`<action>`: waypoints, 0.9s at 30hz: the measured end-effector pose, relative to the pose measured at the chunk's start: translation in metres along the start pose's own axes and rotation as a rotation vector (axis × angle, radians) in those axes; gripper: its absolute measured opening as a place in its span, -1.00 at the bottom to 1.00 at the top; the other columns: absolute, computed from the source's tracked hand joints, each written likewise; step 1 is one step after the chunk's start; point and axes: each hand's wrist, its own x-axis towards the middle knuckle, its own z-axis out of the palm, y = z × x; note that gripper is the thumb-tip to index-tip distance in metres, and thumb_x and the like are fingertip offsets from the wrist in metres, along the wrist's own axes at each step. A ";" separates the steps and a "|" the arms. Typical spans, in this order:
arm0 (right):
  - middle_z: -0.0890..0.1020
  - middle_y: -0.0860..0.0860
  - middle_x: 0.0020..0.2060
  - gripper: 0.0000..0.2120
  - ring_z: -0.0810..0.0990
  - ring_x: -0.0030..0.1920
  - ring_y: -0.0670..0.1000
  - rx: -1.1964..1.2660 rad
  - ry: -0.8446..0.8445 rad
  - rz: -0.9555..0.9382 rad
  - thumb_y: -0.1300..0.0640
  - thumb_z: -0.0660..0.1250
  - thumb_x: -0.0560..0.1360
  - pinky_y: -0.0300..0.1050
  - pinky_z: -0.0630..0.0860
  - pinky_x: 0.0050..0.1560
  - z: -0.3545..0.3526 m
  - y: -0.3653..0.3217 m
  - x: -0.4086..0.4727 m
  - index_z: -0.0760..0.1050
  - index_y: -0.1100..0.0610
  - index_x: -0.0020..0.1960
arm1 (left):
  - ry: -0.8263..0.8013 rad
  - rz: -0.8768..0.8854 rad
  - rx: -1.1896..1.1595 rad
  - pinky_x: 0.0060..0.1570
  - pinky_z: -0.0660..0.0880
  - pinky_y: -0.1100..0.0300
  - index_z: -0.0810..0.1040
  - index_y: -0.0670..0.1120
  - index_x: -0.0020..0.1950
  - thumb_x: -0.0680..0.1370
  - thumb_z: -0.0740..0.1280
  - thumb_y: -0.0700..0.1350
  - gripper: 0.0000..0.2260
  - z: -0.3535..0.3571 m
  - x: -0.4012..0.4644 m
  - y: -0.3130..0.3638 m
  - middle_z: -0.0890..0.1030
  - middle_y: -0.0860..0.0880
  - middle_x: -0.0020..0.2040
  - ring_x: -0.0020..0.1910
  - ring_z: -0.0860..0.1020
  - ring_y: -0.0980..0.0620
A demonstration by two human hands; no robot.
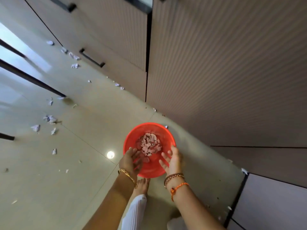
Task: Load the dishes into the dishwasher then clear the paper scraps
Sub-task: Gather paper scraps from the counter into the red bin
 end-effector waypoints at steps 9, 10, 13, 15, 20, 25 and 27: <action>0.37 -0.07 -0.55 -0.72 0.29 -0.67 -0.14 0.365 0.067 -0.384 0.11 0.23 0.50 -0.28 0.22 -0.52 -0.022 -0.176 -0.218 0.26 0.09 -0.36 | -0.331 0.159 0.228 -0.69 0.17 0.44 0.36 -0.10 -0.34 0.57 0.15 -0.24 -0.74 0.067 -0.243 0.055 0.37 0.04 -0.69 -0.74 0.30 0.19; 0.38 -0.10 -0.60 -0.75 0.29 -0.66 -0.13 0.387 0.043 -0.485 0.12 0.23 0.46 -0.30 0.22 -0.54 -0.036 -0.197 -0.238 0.27 0.09 -0.37 | -0.398 0.193 0.281 -0.67 0.18 0.42 0.37 -0.09 -0.33 0.57 0.16 -0.24 -0.74 0.078 -0.270 0.053 0.38 0.06 -0.67 -0.72 0.32 0.19; 0.40 -0.10 -0.59 -0.86 0.30 -0.62 -0.09 0.450 0.056 -0.849 0.12 0.20 0.35 -0.33 0.21 -0.57 -0.088 -0.249 -0.283 0.34 0.06 -0.38 | -0.635 0.305 0.464 -0.62 0.25 0.39 0.43 -0.07 -0.31 0.56 0.20 -0.20 -0.76 0.113 -0.351 0.039 0.42 0.10 -0.62 -0.67 0.38 0.20; 0.41 -0.09 -0.58 -0.87 0.30 -0.62 -0.08 0.518 0.111 -1.047 0.10 0.21 0.32 -0.31 0.21 -0.58 -0.125 -0.289 -0.306 0.36 0.06 -0.39 | -0.805 0.374 0.553 -0.56 0.31 0.36 0.46 -0.07 -0.31 0.57 0.21 -0.18 -0.76 0.137 -0.404 0.020 0.44 0.11 -0.56 -0.61 0.41 0.20; 0.40 -0.12 -0.57 -0.80 0.27 -0.62 -0.11 0.693 0.264 -1.351 -0.04 0.23 0.30 -0.30 0.21 -0.59 -0.205 -0.386 -0.330 0.34 0.09 -0.29 | -1.187 0.370 0.657 -0.47 0.39 0.35 0.49 -0.08 -0.31 0.58 0.19 -0.13 -0.73 0.202 -0.503 -0.039 0.50 0.10 -0.49 -0.53 0.48 0.19; 0.39 -0.01 -0.40 -0.93 0.27 -0.64 -0.17 0.765 0.515 -1.557 0.17 0.16 0.44 -0.32 0.19 -0.62 -0.292 -0.460 -0.313 0.35 0.07 -0.22 | -1.337 0.253 0.640 -0.51 0.41 0.37 0.48 -0.09 -0.27 0.59 0.19 -0.12 -0.76 0.283 -0.554 -0.110 0.50 0.10 -0.51 -0.54 0.50 0.17; 0.36 0.06 -0.32 -0.96 0.29 -0.64 -0.17 0.747 0.605 -1.606 0.11 0.20 0.41 -0.33 0.22 -0.61 -0.331 -0.487 -0.295 0.34 0.06 -0.19 | -1.336 0.231 0.624 -0.49 0.43 0.37 0.49 -0.09 -0.26 0.59 0.19 -0.12 -0.77 0.318 -0.566 -0.138 0.52 0.08 -0.49 -0.52 0.51 0.17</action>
